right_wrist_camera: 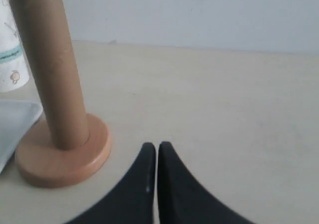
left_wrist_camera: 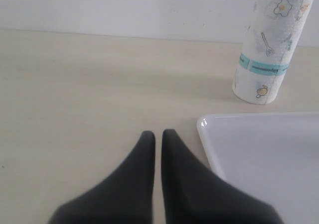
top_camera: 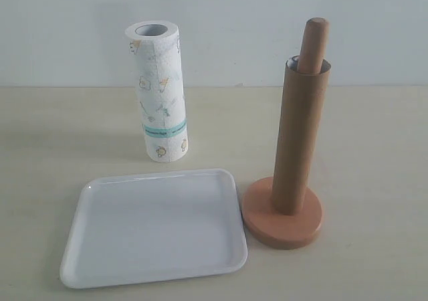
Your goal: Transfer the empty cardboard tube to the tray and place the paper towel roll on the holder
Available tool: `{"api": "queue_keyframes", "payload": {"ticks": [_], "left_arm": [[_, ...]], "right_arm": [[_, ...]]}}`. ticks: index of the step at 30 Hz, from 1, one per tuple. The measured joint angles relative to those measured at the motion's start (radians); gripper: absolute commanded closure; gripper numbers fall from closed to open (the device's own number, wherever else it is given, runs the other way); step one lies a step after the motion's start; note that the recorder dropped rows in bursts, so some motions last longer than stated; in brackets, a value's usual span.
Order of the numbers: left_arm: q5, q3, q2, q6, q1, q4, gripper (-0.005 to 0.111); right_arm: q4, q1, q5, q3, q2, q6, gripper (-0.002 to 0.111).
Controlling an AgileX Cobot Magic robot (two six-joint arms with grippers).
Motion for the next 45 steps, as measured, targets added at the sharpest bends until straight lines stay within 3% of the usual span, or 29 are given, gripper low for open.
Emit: {"api": "queue_keyframes", "payload": {"ticks": [11,13,15,18,22,24,28,31,40,45], "left_arm": [[0.0,0.0,0.0,0.0,0.0,0.0,0.103],[0.0,0.0,0.0,0.0,0.0,0.0,0.103],[0.0,0.0,0.0,0.0,0.0,0.0,0.103],[0.0,0.0,0.0,0.0,0.0,0.0,0.103],[0.0,0.0,0.0,0.0,0.0,0.0,0.103],[0.0,0.0,0.0,0.0,0.0,0.0,0.103],[0.0,0.0,0.0,0.0,0.0,0.0,0.103],[0.0,0.0,0.0,0.0,0.0,0.0,0.103],[0.0,0.0,0.0,0.0,0.0,0.0,0.103],[0.0,0.0,0.0,0.0,0.0,0.0,0.103]], "right_arm": [[-0.041,0.0,-0.665,0.0,-0.002,-0.078,0.107],[-0.036,0.0,-0.968,0.0,-0.002,-0.045,0.107],[-0.032,0.0,-1.113,-0.021,-0.004,0.031,0.107],[-0.049,0.0,-1.02,-0.184,0.001,0.165,0.107],[-0.248,0.0,-0.683,-0.397,0.15,0.477,0.107],[-0.306,0.0,-0.529,-0.415,0.233,0.622,0.107],[-0.316,0.0,-0.156,-0.416,0.369,0.708,0.107],[-0.262,0.0,-0.032,-0.416,0.451,0.668,0.107],[0.08,0.126,-0.092,-0.334,0.738,0.246,0.107],[0.098,0.229,-0.392,-0.245,0.876,0.174,0.107]]}}
